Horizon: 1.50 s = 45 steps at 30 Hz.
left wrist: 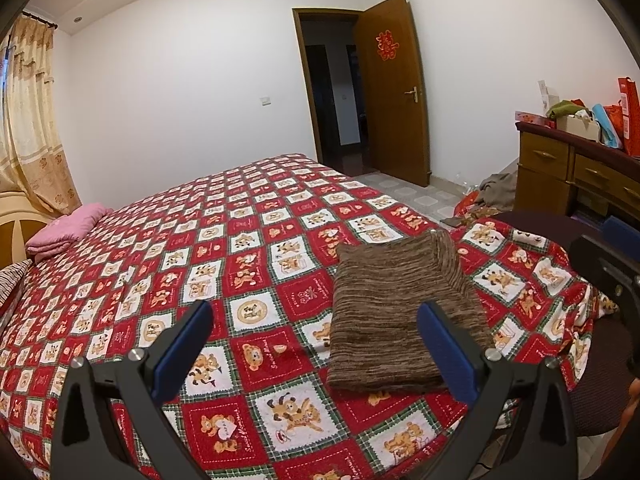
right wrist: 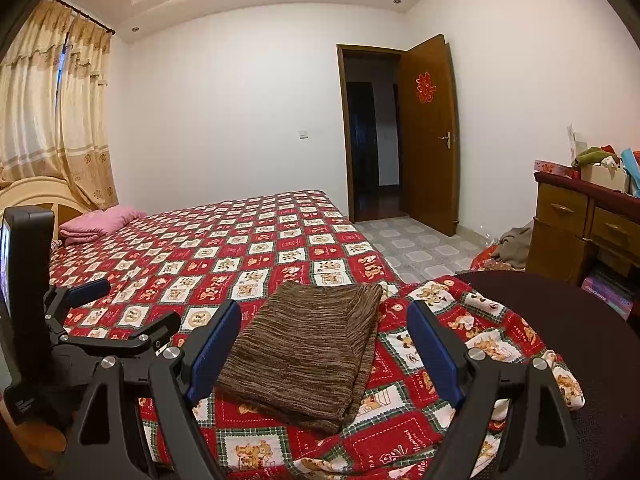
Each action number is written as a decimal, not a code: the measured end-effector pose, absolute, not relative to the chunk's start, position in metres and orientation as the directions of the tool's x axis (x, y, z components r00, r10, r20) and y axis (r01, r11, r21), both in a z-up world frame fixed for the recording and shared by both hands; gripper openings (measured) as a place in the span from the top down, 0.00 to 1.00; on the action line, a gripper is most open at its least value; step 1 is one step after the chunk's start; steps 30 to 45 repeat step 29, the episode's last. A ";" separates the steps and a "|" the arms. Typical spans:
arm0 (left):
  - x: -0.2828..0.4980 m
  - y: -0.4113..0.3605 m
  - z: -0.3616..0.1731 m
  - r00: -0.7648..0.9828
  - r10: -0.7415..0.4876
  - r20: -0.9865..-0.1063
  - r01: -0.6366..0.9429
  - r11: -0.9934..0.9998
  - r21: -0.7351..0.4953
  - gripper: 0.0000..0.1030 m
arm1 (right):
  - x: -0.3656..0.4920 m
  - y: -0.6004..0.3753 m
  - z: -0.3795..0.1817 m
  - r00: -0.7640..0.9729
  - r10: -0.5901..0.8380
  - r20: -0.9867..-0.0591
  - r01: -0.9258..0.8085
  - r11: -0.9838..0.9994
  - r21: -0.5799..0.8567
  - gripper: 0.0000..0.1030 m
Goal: Fold small clothes
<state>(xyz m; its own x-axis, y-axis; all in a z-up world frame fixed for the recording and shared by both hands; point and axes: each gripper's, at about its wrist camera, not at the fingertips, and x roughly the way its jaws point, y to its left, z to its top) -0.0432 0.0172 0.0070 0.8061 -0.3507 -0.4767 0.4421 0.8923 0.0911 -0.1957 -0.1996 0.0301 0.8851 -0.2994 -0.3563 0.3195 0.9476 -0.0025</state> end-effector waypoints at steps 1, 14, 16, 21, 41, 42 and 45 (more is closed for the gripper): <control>-0.043 0.017 0.007 0.806 -0.349 -0.478 0.441 0.893 0.091 0.00 | -0.196 -0.200 0.030 0.885 -0.299 -0.356 0.319 0.948 -0.002 0.17; -0.041 0.016 0.005 0.790 -0.373 -0.487 0.463 0.883 0.075 0.00 | -0.195 -0.196 0.028 0.885 -0.294 -0.362 0.313 0.950 -0.006 0.17; -0.042 0.014 0.004 0.797 -0.360 -0.485 0.457 0.885 0.093 0.00 | -0.195 -0.196 0.028 0.885 -0.293 -0.363 0.313 0.950 -0.004 0.17; -0.040 0.016 0.005 0.794 -0.360 -0.490 0.453 0.888 0.081 0.00 | -0.195 -0.196 0.028 0.885 -0.295 -0.360 0.315 0.949 -0.003 0.17; -0.034 0.017 0.003 0.784 -0.353 -0.511 0.441 0.896 0.057 0.00 | -0.195 -0.197 0.028 0.884 -0.293 -0.364 0.314 0.949 0.000 0.17; -0.034 0.017 0.003 0.784 -0.353 -0.511 0.441 0.896 0.057 0.00 | -0.195 -0.197 0.028 0.884 -0.293 -0.364 0.314 0.949 0.000 0.17; -0.034 0.017 0.003 0.784 -0.353 -0.511 0.441 0.896 0.057 0.00 | -0.195 -0.197 0.028 0.884 -0.293 -0.364 0.314 0.949 0.000 0.17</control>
